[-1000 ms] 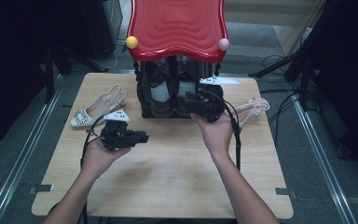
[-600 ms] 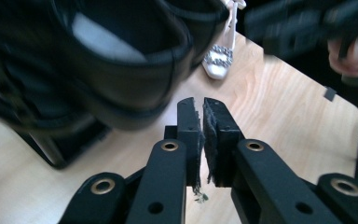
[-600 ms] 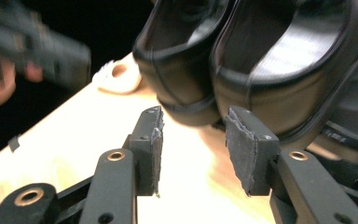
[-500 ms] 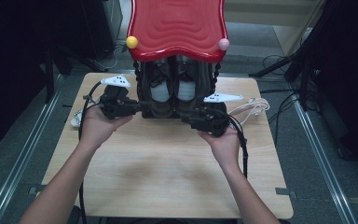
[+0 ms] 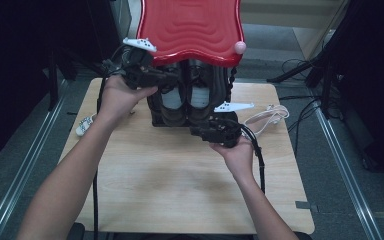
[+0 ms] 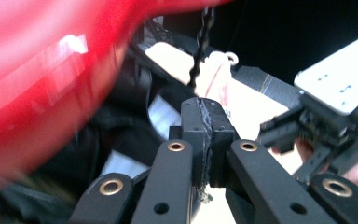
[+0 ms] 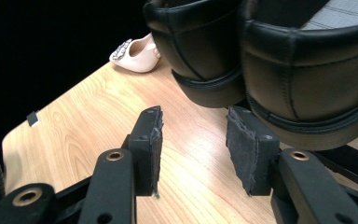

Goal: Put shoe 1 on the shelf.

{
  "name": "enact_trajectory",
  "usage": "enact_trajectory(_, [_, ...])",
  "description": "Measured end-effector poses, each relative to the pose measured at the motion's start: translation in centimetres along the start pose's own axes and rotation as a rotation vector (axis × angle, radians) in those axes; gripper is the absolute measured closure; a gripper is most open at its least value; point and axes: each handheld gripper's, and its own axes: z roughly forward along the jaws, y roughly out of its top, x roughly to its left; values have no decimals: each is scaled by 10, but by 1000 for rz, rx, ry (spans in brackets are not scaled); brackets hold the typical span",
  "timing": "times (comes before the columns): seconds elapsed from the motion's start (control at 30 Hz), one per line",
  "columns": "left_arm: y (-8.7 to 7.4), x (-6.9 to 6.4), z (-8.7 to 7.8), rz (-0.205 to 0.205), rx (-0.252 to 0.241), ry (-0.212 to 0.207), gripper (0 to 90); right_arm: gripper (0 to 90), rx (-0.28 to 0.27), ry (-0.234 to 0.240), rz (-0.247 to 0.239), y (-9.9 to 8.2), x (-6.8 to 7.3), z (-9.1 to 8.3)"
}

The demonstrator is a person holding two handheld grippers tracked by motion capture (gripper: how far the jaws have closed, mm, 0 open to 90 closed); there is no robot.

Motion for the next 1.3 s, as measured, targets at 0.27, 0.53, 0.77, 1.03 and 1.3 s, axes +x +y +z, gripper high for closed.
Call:
enact_trajectory(0.27, [42, 0, 10, 40, 26, 20, 893, 628, 14, 4, 10, -5, -13, 8])
enact_trajectory(0.53, [79, 13, 25, 31, 6, 7, 894, 799, 19, 2, 32, -6, -21, 14])
enact_trajectory(0.77, [87, 26, 38, 1, 14, 23, 894, 900, -29, 18, 47, -2, -24, 13])
enact_trajectory(1.03, [88, 32, 46, -1, 47, 50, 894, 900, -50, 26, 65, 2, -29, 13])
enact_trajectory(1.3, [87, 32, 47, 8, 51, 36, 896, 900, -65, -3, 53, 3, -28, 13])
